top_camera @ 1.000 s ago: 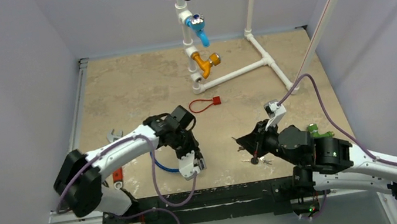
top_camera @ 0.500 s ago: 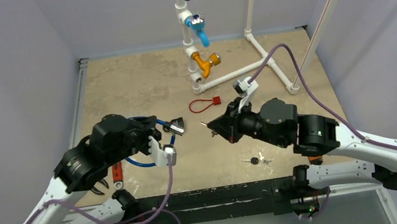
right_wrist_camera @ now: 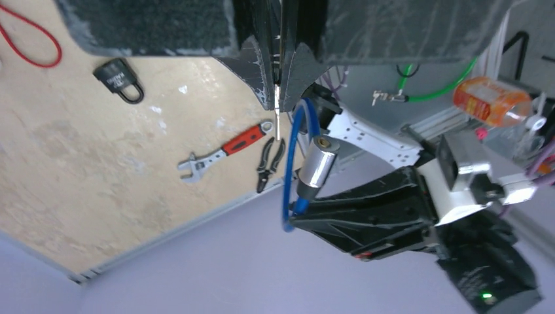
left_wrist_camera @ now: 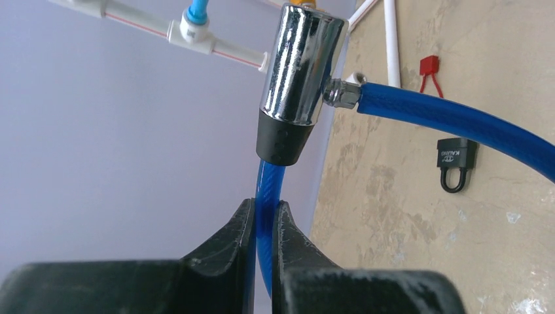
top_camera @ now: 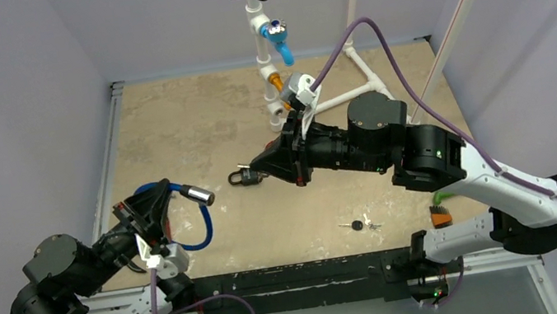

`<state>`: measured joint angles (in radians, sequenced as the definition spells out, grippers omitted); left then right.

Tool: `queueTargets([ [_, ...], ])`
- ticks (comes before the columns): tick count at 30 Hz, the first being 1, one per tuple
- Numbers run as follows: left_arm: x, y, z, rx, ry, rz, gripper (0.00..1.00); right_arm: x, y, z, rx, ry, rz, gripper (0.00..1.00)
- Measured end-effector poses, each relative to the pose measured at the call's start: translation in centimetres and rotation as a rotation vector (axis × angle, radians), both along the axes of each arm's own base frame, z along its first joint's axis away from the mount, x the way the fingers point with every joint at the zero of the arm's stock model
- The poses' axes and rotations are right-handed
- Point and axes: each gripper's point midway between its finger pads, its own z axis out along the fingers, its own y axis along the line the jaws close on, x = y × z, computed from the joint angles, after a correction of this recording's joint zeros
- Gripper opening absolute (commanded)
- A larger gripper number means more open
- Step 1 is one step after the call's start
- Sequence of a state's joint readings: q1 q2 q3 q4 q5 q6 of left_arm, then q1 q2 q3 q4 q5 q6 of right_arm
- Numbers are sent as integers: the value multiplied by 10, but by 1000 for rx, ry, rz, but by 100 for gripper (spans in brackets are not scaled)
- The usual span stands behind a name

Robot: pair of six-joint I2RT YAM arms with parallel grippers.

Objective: Unlock with the key

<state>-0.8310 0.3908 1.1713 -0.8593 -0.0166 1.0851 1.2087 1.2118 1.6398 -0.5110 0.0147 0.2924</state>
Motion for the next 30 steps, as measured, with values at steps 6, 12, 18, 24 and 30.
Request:
queueTargets([
  [6, -6, -10, -1, -18, 21, -62, 0, -19, 1, 8, -6, -32, 121, 0],
  [12, 10, -23, -8, -22, 33, -38, 0, -28, 2, -5, -56, -35, 177, 0],
  [18, 16, -30, -5, -49, 11, -47, 0, -33, 3, -4, -45, -32, 206, 0],
  [24, 18, -37, -8, -48, 4, -69, 0, -37, 5, -18, -38, 3, 220, 0],
  [30, 15, -39, -4, -61, -9, -92, 0, -35, 13, -36, -43, 39, 218, 0],
])
